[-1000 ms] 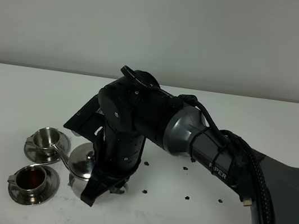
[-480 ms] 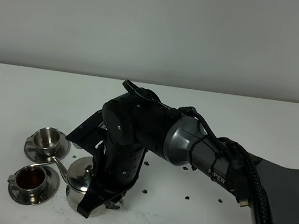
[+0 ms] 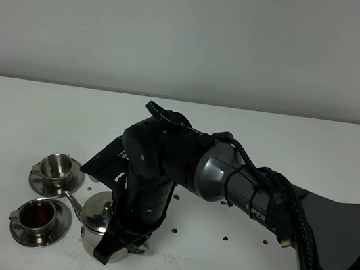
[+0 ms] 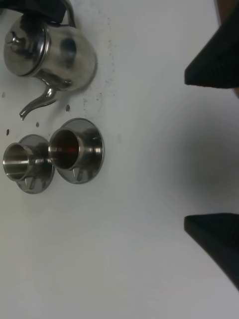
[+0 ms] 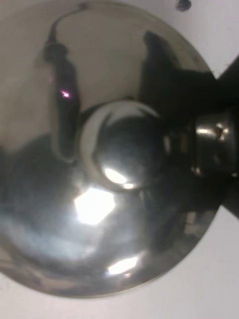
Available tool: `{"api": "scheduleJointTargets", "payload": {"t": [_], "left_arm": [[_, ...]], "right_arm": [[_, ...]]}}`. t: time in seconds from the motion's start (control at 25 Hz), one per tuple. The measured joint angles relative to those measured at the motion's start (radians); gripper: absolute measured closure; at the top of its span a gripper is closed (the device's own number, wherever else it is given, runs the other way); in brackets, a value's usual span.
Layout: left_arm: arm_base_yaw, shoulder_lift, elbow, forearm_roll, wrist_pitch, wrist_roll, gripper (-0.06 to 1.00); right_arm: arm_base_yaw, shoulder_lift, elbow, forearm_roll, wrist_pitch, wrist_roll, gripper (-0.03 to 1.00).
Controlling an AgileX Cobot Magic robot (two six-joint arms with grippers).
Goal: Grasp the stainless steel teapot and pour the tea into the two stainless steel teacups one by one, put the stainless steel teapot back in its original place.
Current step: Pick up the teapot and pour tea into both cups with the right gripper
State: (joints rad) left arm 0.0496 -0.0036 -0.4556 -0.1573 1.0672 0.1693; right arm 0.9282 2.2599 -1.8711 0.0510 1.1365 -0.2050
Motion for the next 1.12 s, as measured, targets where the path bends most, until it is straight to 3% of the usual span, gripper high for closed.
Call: {"api": "scheduleJointTargets", "payload": {"t": [0.72, 1.12], "left_arm": [[0.000, 0.000, 0.000, 0.000, 0.000, 0.000, 0.40], [0.000, 0.000, 0.000, 0.000, 0.000, 0.000, 0.40]], "right_arm": [[0.000, 0.021, 0.001, 0.001, -0.014, -0.003, 0.79], [-0.022, -0.022, -0.023, -0.104, 0.025, -0.006, 0.79]]}}
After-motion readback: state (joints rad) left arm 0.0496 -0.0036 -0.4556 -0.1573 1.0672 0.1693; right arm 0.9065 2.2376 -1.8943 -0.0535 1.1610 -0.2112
